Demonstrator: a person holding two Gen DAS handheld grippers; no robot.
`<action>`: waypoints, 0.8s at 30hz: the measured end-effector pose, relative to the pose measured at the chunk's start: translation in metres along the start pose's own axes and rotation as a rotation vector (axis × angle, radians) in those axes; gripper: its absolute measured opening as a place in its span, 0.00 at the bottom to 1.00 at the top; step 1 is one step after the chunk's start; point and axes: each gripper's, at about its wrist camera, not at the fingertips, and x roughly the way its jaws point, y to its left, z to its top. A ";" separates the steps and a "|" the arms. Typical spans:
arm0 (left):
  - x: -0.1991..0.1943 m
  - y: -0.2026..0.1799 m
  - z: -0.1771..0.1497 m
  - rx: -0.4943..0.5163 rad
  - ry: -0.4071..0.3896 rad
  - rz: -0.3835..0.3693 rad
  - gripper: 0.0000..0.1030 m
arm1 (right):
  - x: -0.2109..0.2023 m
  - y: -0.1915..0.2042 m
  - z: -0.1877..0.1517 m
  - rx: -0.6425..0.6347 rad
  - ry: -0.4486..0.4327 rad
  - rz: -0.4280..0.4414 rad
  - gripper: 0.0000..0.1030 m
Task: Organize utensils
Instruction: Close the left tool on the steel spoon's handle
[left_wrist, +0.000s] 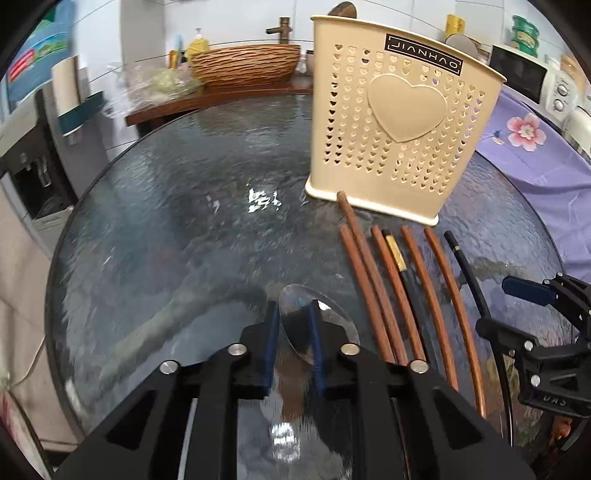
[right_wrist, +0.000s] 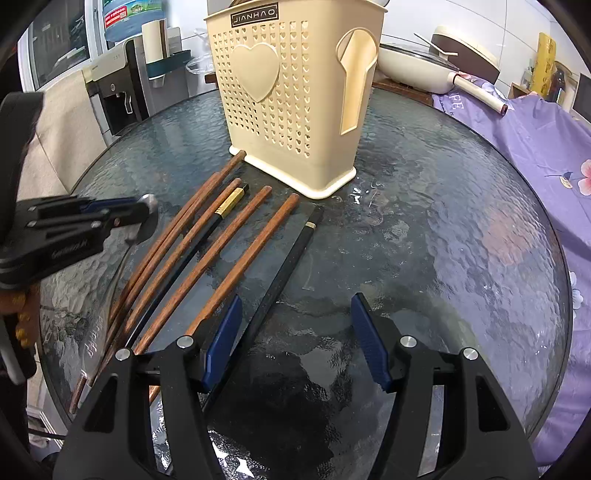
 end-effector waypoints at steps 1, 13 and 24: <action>0.001 0.000 0.001 0.006 -0.001 -0.007 0.12 | 0.000 0.000 0.000 0.000 0.000 0.000 0.59; -0.001 -0.002 0.014 0.042 -0.023 -0.034 0.21 | 0.000 0.000 0.001 0.003 0.002 -0.002 0.59; -0.024 -0.014 -0.007 0.051 -0.036 -0.011 0.34 | 0.014 -0.007 0.022 0.032 0.023 -0.024 0.59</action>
